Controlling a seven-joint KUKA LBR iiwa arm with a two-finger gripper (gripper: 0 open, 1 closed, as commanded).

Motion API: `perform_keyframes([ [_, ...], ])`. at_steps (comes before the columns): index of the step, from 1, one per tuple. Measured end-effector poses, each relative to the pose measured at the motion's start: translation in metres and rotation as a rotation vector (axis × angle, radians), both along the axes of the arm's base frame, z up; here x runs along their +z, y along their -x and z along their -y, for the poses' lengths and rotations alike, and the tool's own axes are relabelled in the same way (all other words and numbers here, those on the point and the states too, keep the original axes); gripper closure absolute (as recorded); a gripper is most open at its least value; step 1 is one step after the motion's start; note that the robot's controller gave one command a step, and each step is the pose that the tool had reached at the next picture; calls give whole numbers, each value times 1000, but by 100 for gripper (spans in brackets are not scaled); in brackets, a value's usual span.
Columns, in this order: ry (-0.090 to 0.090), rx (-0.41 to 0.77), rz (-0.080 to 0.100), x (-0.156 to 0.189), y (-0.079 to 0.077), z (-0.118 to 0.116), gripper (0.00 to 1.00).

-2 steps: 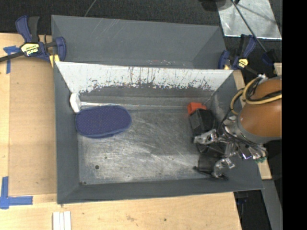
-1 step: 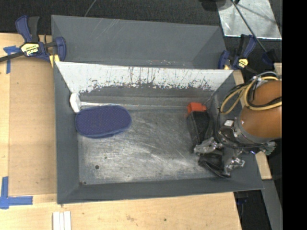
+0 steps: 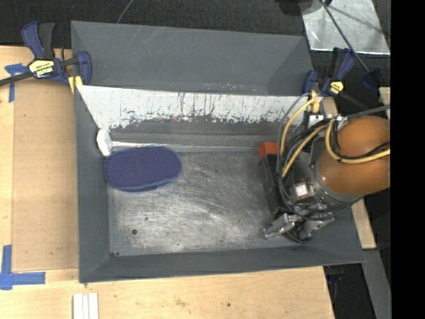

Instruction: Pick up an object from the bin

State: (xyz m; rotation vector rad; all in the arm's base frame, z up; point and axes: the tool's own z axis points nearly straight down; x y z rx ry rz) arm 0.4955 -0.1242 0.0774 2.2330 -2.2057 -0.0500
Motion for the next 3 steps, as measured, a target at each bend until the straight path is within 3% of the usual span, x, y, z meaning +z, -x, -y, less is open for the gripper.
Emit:
perform_keyframes([
  [1, 19, 428, 1, -7, -2, -37, 0],
  [2, 21, 442, 22, -4, -7, -38, 100],
  [3, 17, 439, 36, 106, -9, -38, 100],
])
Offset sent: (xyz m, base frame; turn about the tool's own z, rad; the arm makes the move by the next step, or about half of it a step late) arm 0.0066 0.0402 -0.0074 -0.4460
